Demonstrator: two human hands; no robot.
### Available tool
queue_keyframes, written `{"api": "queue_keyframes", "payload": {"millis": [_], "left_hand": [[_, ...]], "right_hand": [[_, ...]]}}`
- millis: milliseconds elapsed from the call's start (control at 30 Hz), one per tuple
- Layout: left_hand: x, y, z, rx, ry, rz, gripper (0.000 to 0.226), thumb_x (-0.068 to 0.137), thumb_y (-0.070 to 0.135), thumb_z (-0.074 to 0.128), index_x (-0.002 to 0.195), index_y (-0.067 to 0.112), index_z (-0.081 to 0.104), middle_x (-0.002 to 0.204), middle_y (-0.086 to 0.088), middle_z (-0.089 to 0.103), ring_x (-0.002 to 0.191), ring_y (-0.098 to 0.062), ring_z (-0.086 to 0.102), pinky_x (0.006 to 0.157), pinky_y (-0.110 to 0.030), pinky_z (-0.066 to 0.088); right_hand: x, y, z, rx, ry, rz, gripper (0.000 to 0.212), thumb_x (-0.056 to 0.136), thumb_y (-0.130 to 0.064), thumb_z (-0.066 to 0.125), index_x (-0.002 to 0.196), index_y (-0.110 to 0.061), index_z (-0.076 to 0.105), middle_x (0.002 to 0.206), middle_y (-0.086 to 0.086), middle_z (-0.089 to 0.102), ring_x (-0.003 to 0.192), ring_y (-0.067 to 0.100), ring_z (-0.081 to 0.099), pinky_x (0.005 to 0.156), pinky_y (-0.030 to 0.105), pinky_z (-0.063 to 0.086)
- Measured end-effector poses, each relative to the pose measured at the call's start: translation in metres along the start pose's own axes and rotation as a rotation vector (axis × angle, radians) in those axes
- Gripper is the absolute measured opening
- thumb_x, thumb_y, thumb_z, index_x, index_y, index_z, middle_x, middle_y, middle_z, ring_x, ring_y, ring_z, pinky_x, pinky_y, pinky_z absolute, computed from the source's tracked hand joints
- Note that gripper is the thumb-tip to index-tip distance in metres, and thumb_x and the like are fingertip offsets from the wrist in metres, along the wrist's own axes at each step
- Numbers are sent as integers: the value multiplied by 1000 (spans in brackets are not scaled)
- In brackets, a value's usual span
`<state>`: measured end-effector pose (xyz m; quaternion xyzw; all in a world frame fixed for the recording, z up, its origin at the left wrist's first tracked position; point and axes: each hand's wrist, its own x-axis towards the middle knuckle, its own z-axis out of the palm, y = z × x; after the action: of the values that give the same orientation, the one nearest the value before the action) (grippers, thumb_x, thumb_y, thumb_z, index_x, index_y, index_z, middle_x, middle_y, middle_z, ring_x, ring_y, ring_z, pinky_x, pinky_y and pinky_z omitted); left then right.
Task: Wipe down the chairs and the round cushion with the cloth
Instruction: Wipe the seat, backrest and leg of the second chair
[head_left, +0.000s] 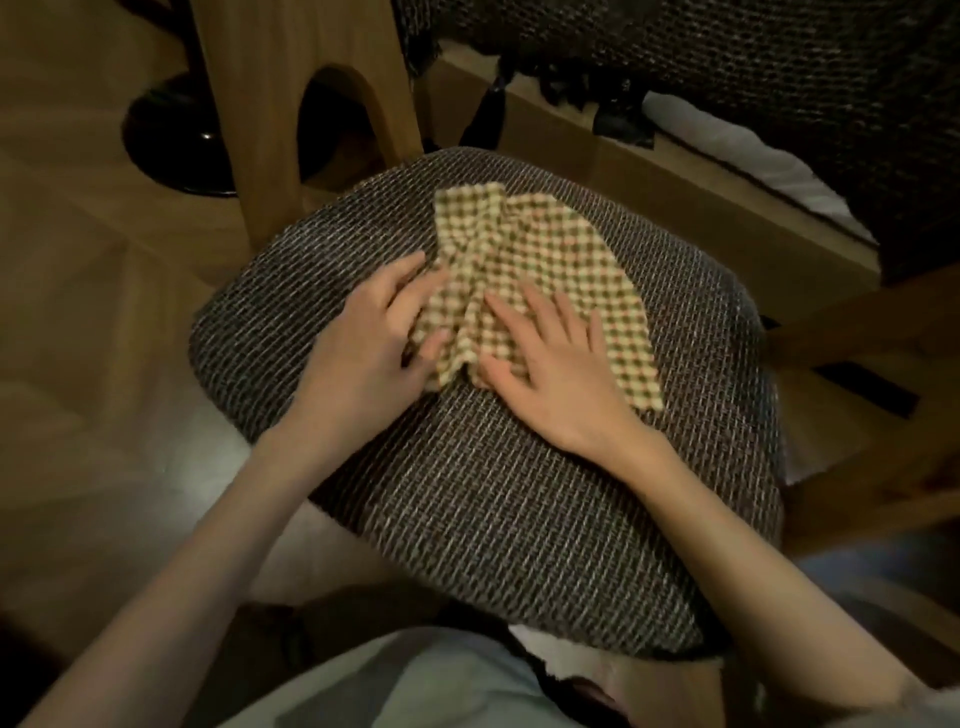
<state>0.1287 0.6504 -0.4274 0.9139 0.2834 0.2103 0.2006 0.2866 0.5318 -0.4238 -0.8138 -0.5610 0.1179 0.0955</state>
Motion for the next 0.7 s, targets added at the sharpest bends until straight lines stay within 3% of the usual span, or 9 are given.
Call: {"api": "queue_keyframes", "payload": {"millis": [100, 200, 333, 467, 700], "left_hand": [[-35, -7, -16, 116, 26, 69, 43, 95, 39, 46, 130, 17, 57, 138, -4, 51, 129, -25, 45, 103, -37, 40], [-51, -10, -19, 142, 90, 90, 36, 94, 32, 47, 123, 17, 64, 133, -1, 57, 130, -21, 46, 112, -39, 31], [-54, -11, -17, 104, 201, 70, 31, 93, 26, 49, 115, 21, 69, 126, 4, 62, 127, -17, 50, 111, -43, 31], [-48, -4, -12, 105, 215, 72, 23, 90, 22, 55, 106, 22, 73, 116, 9, 67, 122, -14, 55, 110, -44, 32], [-23, -1, -6, 70, 258, 26, 24, 91, 22, 53, 102, 20, 74, 113, 8, 69, 120, -13, 56, 112, -39, 31]], "right_hand": [[-25, -25, 8, -80, -25, -47, 92, 75, -86, 8, 151, -36, -4, 161, 2, -8, 145, 35, -12, 114, 58, -11], [-34, -41, 12, -130, -56, -86, 116, 62, -96, 9, 151, -26, -12, 159, 6, -15, 143, 38, -18, 112, 61, -11], [-38, -49, 14, -136, -136, -190, 139, 48, -102, 26, 148, -18, -22, 154, 11, -29, 138, 42, -29, 108, 67, -11], [-44, -56, 21, -174, -129, -264, 144, 48, -96, 40, 146, -12, -24, 152, 18, -31, 136, 47, -29, 105, 70, -12], [-27, -40, 10, -163, -151, -249, 138, 52, -90, 44, 148, -13, -19, 155, 16, -26, 138, 43, -27, 107, 68, -12]]}}
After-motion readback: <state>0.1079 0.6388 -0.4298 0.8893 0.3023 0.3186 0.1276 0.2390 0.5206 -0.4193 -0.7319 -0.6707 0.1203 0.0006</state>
